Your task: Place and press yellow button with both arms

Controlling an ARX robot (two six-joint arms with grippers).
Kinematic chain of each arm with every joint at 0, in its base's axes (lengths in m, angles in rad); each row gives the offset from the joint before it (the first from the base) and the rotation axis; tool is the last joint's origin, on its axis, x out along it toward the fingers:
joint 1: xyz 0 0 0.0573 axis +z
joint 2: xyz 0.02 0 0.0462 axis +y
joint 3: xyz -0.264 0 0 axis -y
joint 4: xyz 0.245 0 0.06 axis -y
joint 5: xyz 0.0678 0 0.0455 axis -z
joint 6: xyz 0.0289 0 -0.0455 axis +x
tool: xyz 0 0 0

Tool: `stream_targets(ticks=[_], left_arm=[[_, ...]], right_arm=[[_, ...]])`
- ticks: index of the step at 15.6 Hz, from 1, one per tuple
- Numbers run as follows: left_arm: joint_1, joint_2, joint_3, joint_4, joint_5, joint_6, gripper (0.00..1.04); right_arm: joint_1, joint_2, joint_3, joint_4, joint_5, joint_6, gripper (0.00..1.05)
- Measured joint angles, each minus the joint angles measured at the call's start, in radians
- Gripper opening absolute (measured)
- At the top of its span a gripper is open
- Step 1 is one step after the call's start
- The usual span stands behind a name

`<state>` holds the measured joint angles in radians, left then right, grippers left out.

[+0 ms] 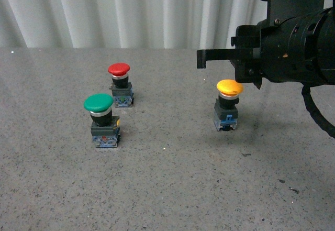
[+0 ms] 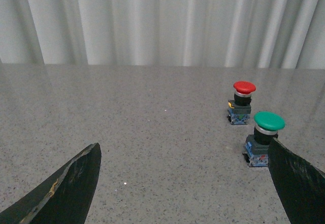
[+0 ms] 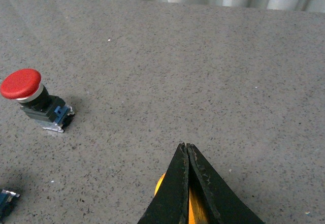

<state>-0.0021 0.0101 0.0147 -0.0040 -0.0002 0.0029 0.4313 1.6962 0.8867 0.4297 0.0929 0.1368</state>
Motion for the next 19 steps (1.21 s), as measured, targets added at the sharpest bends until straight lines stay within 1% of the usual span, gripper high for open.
stream_targets(ticks=[6, 16, 19], left_arm=[[0.0, 0.0, 0.0, 0.0, 0.0, 0.0, 0.98], [0.0, 0.0, 0.0, 0.0, 0.0, 0.0, 0.98], [0.0, 0.0, 0.0, 0.0, 0.0, 0.0, 0.98]], right_arm=[[0.001, 0.064, 0.006, -0.01, 0.001, 0.0, 0.02], [0.001, 0.072, 0.012, -0.022, 0.004, 0.0, 0.02], [0.0, 0.089, 0.031, -0.07, 0.011, 0.0, 0.02]])
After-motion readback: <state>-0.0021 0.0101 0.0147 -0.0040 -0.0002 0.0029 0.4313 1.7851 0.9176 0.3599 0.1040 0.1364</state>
